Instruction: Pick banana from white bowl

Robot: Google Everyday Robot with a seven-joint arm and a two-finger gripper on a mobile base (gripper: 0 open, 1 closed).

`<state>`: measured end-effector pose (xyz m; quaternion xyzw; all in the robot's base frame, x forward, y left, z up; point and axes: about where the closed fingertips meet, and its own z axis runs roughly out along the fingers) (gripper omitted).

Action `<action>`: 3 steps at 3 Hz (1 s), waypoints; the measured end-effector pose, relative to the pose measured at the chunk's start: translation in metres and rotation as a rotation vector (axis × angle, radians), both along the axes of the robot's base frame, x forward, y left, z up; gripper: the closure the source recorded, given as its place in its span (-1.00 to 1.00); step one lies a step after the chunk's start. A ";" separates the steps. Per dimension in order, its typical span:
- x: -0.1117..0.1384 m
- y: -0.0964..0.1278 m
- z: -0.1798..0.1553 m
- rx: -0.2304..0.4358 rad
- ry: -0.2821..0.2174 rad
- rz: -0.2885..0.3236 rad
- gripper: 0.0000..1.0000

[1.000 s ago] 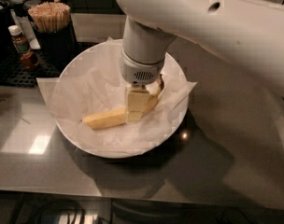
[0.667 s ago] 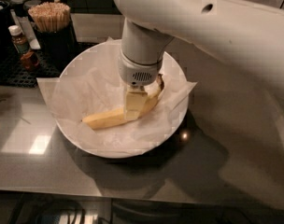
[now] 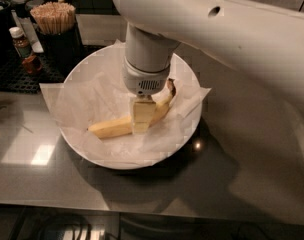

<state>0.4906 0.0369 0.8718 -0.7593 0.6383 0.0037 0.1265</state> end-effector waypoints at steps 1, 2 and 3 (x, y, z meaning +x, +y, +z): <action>0.004 0.001 -0.014 0.005 0.051 0.011 -0.44; 0.005 0.002 -0.024 0.009 0.084 0.018 -0.40; 0.005 0.002 -0.024 0.009 0.085 0.018 -0.38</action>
Offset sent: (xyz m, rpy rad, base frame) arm 0.0070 0.0024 -0.0344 0.0143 0.1242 0.0239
